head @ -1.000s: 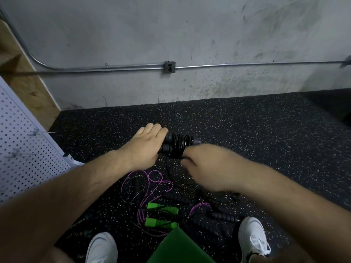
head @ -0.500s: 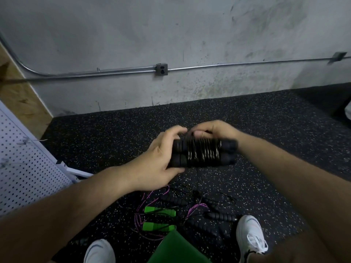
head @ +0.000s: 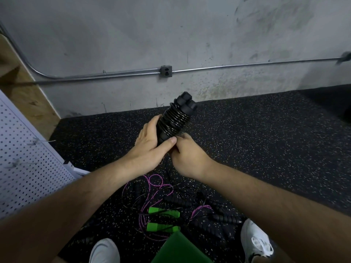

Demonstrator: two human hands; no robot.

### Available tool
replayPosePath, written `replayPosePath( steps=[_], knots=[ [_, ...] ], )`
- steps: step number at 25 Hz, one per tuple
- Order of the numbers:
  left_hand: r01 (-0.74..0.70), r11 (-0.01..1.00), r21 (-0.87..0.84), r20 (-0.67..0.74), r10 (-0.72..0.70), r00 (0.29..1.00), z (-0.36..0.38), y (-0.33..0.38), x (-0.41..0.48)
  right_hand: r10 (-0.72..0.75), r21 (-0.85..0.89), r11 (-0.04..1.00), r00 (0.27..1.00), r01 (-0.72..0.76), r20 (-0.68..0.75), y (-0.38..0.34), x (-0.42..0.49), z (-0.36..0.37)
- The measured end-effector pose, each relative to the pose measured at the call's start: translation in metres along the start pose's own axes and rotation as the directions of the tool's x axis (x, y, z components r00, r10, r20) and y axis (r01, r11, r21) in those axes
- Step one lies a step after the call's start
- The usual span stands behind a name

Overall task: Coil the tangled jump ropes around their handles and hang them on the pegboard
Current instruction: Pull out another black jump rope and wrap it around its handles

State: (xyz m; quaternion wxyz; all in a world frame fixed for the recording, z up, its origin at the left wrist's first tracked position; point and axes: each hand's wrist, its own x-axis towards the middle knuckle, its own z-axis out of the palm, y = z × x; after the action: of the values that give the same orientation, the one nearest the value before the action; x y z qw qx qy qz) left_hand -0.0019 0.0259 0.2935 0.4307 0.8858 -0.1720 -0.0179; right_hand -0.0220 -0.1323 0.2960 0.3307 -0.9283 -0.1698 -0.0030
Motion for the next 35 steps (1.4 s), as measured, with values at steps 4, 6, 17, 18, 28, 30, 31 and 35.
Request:
replayPosePath(
  steps=[4,6,17,18,28,30,31,35],
  knots=[
    [0.022,0.991,-0.130,-0.097,-0.035,0.995,-0.007,0.001,0.004,-0.014,0.123,0.992,0.983,0.037,-0.183,-0.016,-0.006,-0.002],
    [0.026,0.954,-0.299,-0.131,-0.068,0.989,-0.011,0.004,0.006,0.051,0.329,0.943,0.957,0.048,-0.286,-0.026,-0.011,-0.007],
    [0.057,0.689,-0.722,-0.011,-0.094,0.995,-0.013,0.019,-0.005,-0.456,-0.125,0.884,0.769,0.451,-0.448,-0.005,-0.006,-0.018],
    [0.068,0.678,-0.732,0.004,-0.096,0.995,-0.012,0.020,-0.006,-0.482,-0.151,0.873,0.768,0.464,-0.423,-0.005,-0.006,-0.017],
    [0.094,0.531,-0.842,0.013,-0.154,0.988,-0.020,0.023,0.000,-0.545,-0.186,0.835,0.825,0.518,-0.150,-0.002,-0.013,-0.034],
    [0.101,0.535,-0.839,0.024,-0.150,0.988,-0.019,0.024,0.000,-0.623,-0.330,0.765,0.766,0.554,-0.159,0.002,-0.007,-0.033],
    [0.099,0.534,-0.840,0.024,-0.146,0.989,-0.020,0.025,-0.001,-0.657,-0.415,0.722,0.736,0.554,-0.161,0.003,-0.005,-0.034],
    [0.079,0.502,-0.861,0.008,-0.143,0.990,-0.022,0.029,-0.003,-0.739,-0.697,0.544,0.660,0.467,-0.135,0.003,-0.001,-0.035]
  ],
)
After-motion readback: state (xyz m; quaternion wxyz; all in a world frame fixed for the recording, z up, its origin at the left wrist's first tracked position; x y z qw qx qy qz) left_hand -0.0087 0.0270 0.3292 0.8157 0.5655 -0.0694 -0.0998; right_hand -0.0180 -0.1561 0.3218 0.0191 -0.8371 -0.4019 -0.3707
